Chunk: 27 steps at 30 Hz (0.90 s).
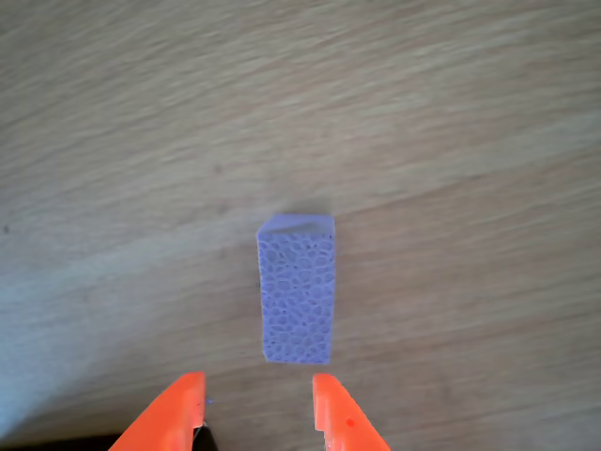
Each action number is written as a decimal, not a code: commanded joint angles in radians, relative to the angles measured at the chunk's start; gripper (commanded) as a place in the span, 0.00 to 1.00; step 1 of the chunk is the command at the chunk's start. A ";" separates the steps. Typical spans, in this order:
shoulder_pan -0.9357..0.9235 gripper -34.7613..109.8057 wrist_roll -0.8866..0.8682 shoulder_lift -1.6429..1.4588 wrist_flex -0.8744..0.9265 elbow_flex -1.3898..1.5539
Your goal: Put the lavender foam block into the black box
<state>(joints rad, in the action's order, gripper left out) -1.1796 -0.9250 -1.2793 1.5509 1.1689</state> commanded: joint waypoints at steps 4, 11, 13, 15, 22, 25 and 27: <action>-0.020 0.37 0.012 -0.064 0.005 -0.012; -0.043 0.39 0.026 -0.058 0.012 -0.012; -0.052 0.39 0.034 -0.058 0.014 -0.012; -0.060 0.38 0.040 -0.055 0.017 -0.012; -0.067 0.40 0.046 -0.046 0.018 -0.012; -0.067 0.41 0.048 -0.044 0.015 -0.012; -0.064 0.41 0.041 -0.044 0.015 -0.012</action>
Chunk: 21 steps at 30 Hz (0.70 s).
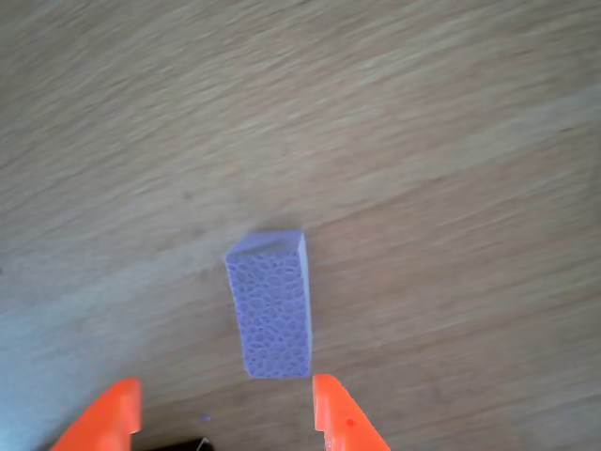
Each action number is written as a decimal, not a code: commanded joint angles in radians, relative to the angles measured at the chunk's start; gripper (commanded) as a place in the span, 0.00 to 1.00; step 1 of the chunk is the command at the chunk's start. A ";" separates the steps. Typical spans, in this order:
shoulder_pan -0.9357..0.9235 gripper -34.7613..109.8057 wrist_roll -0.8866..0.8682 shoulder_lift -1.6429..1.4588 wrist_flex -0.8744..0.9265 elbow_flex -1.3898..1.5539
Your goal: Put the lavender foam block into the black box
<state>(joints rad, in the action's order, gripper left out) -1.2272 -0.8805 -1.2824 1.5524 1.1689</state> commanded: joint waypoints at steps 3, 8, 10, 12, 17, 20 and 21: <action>-0.014 0.41 -0.009 -0.041 0.015 -0.012; -0.014 0.42 -0.009 -0.037 0.015 -0.014; -0.014 0.42 -0.011 -0.034 0.015 -0.014; -0.012 0.43 -0.015 -0.026 0.017 -0.017; -0.014 0.43 -0.009 0.005 0.012 -0.023; -0.014 0.43 -0.006 0.021 0.011 -0.023; -0.014 0.43 -0.005 0.029 0.012 -0.025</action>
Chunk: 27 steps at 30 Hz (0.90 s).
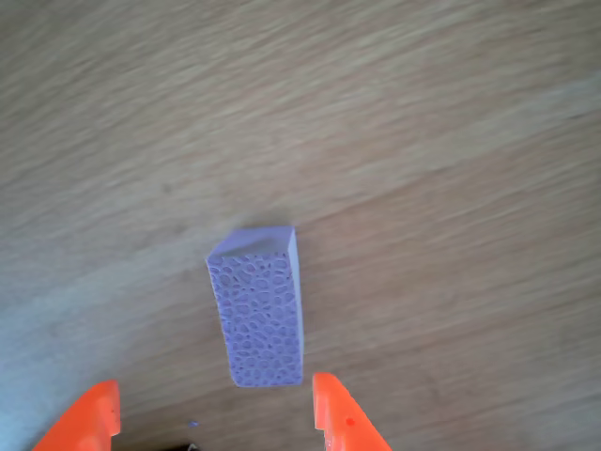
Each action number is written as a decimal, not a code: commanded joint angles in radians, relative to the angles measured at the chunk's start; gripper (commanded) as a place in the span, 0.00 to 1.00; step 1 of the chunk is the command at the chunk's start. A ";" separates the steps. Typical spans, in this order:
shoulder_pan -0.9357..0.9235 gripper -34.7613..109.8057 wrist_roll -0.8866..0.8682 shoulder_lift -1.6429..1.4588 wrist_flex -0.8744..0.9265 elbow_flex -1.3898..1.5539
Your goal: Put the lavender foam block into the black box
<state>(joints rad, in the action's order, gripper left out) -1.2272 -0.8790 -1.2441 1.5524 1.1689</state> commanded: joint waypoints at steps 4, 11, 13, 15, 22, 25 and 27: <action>-0.012 0.42 0.021 0.017 0.015 -0.025; -0.018 0.42 0.054 0.037 0.011 -0.025; -0.017 0.42 0.055 0.040 0.011 -0.025; -0.015 0.42 0.060 0.044 0.011 -0.025; -0.017 0.42 0.075 0.064 0.003 -0.025; -0.020 0.43 0.080 0.072 0.002 -0.025; -0.020 0.43 0.080 0.074 0.002 -0.025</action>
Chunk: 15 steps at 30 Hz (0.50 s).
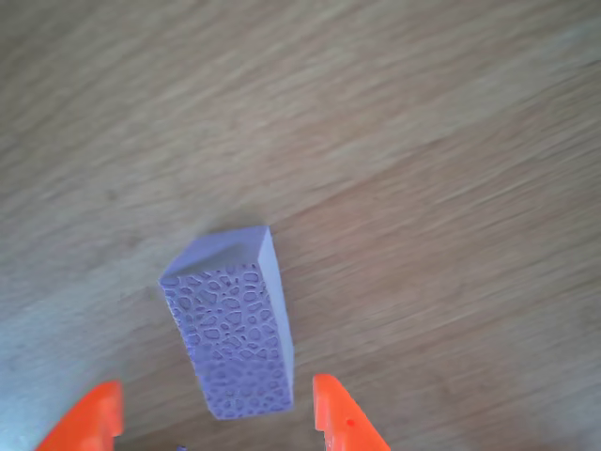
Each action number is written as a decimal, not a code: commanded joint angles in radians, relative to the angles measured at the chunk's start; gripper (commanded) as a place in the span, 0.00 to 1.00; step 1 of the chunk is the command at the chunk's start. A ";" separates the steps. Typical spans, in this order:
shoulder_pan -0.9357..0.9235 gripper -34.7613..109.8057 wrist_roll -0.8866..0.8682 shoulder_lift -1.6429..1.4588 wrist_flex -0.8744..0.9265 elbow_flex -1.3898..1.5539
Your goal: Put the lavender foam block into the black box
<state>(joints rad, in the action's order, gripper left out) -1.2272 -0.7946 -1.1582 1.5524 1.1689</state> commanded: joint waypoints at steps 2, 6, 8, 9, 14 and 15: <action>-0.020 0.43 0.003 -0.011 -0.002 -0.025; -0.021 0.43 0.003 -0.005 -0.005 -0.021; -0.023 0.43 0.005 0.003 -0.006 -0.021; -0.025 0.43 0.006 0.006 -0.008 -0.023; -0.026 0.43 0.012 0.029 -0.028 -0.026; -0.026 0.43 0.012 0.035 -0.031 -0.028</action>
<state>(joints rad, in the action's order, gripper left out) -1.2272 -0.7747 -1.1137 1.5324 1.1689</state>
